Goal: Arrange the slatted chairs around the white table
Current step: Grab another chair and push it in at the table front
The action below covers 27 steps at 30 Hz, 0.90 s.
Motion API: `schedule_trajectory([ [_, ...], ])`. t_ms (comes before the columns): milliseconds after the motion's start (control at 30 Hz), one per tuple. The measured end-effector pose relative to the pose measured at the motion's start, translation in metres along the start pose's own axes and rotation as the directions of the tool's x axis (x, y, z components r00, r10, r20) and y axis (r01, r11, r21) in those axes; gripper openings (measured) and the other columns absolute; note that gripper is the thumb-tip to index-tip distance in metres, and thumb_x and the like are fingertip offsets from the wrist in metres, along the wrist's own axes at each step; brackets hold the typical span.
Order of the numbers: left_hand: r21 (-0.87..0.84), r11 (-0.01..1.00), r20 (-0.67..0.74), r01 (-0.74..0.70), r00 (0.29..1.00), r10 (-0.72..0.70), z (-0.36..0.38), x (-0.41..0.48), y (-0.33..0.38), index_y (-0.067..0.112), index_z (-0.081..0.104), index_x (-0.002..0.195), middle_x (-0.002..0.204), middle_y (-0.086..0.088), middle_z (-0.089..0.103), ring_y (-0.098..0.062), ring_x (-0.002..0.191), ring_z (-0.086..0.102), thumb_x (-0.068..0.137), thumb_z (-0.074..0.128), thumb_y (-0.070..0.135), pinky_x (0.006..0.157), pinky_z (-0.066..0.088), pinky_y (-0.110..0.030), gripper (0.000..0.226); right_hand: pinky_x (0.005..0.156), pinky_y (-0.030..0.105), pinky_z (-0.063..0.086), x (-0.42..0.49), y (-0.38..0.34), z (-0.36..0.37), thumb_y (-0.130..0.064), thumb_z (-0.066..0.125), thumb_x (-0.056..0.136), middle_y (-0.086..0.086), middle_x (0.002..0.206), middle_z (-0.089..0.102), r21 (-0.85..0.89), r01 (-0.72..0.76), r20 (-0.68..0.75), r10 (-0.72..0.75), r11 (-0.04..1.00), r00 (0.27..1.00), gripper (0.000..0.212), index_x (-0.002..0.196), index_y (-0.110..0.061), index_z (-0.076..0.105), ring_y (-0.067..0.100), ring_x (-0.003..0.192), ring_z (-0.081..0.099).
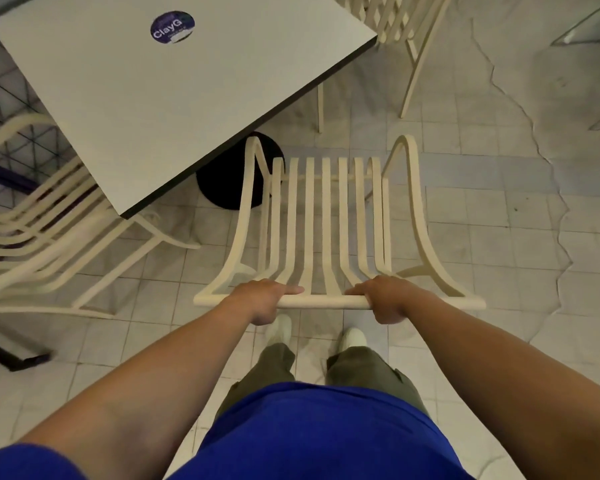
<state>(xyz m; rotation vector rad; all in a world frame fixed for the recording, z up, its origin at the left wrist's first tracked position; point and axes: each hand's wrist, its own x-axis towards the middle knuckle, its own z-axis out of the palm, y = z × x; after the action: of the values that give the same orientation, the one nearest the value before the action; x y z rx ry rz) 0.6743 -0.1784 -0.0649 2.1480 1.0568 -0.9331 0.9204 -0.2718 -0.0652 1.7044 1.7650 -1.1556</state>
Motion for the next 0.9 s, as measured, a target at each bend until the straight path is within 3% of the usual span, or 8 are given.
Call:
schedule_trajectory([
  [233, -0.084, 0.996, -0.037, 0.031, 0.999, -0.035, 0.017, -0.003, 0.033, 0.059, 0.024, 0.149, 0.103, 0.002, 0.051, -0.015, 0.080, 0.054, 0.094, 0.052, 0.002, 0.073, 0.054, -0.034, 0.084, 0.091, 0.035, 0.049, -0.010, 0.028, -0.004, -0.006, 0.060, 0.088, 0.000, 0.121, 0.059, -0.093, 0.016, 0.012, -0.015, 0.996, 1.000, 0.070, 0.144, -0.042, 0.040, 0.021, 0.102, 0.059],
  [433, -0.101, 0.992, -0.022, 0.069, 0.997, -0.071, 0.024, -0.006, 0.043, 0.059, 0.025, 0.149, 0.104, 0.002, 0.051, -0.014, 0.077, 0.052, 0.094, 0.053, 0.004, 0.065, 0.045, -0.029, 0.083, 0.092, 0.036, 0.050, -0.015, 0.031, 0.000, -0.007, 0.059, 0.089, 0.003, 0.124, 0.059, -0.120, 0.005, -0.020, -0.007, 0.993, 1.000, 0.069, 0.147, -0.038, 0.037, 0.023, 0.105, 0.059],
  [567, -0.136, 0.989, -0.021, 0.062, 0.998, -0.065, 0.027, -0.009, 0.041, 0.057, 0.026, 0.150, 0.108, 0.003, 0.052, -0.012, 0.080, 0.054, 0.093, 0.058, 0.014, 0.071, 0.051, -0.029, 0.078, 0.092, 0.036, 0.049, -0.019, 0.033, 0.006, -0.010, 0.061, 0.089, 0.002, 0.119, 0.061, -0.085, -0.045, -0.068, 0.039, 0.995, 0.997, 0.061, 0.143, -0.034, 0.046, 0.021, 0.100, 0.059],
  [733, -0.129, 0.991, -0.024, 0.036, 0.999, -0.040, 0.029, -0.008, 0.039, 0.054, 0.025, 0.151, 0.109, 0.002, 0.052, -0.014, 0.081, 0.055, 0.094, 0.059, 0.019, 0.073, 0.052, -0.029, 0.075, 0.096, 0.036, 0.049, -0.032, 0.044, 0.007, -0.009, 0.059, 0.091, 0.002, 0.126, 0.059, -0.075, -0.117, -0.097, 0.110, 0.990, 0.989, 0.069, 0.147, -0.043, 0.036, 0.021, 0.103, 0.059],
  [900, -0.107, 0.994, -0.050, 0.030, 0.998, -0.036, 0.033, -0.004, 0.040, 0.053, 0.027, 0.151, 0.107, 0.001, 0.056, -0.017, 0.081, 0.057, 0.095, 0.055, 0.008, 0.073, 0.055, -0.034, 0.077, 0.094, 0.036, 0.050, -0.036, 0.039, 0.009, -0.005, 0.057, 0.091, 0.002, 0.126, 0.058, -0.120, -0.142, -0.131, 0.126, 0.983, 0.983, 0.070, 0.145, -0.044, 0.038, 0.022, 0.106, 0.059],
])
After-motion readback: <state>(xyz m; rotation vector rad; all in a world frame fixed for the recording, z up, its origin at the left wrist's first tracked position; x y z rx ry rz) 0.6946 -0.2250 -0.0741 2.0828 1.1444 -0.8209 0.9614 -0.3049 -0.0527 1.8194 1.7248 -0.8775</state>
